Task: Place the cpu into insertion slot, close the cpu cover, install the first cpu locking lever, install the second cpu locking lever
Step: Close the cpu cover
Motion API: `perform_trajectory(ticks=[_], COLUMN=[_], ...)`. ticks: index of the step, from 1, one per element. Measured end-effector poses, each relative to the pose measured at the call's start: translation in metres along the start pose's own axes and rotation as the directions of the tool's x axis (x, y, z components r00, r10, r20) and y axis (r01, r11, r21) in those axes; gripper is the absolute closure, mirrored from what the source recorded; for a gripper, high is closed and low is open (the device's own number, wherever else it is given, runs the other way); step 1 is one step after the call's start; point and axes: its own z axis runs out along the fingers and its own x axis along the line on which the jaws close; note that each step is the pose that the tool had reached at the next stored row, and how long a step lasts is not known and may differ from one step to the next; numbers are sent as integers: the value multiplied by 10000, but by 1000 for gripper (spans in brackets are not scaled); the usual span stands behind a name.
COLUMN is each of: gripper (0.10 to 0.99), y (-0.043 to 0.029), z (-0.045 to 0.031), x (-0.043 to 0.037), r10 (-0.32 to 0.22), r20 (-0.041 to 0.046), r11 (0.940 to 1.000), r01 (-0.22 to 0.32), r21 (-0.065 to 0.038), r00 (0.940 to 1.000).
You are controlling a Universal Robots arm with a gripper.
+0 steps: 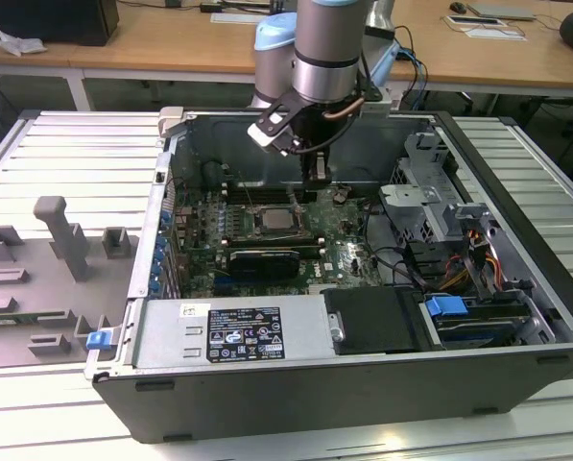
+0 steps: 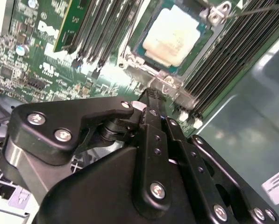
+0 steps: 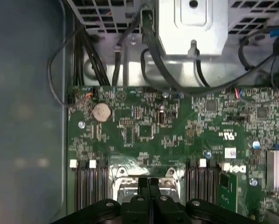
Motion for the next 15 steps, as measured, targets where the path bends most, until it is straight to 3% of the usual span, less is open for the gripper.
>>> perform_trajectory(ticks=[8,15], gripper=[980,980], y=[-187,-347], z=[67,79], x=[1,5], r10=[0,-30], r20=[-1,-2], r11=[10000,10000], r01=[0,30], r21=[0,-1], r00=[10000,10000])
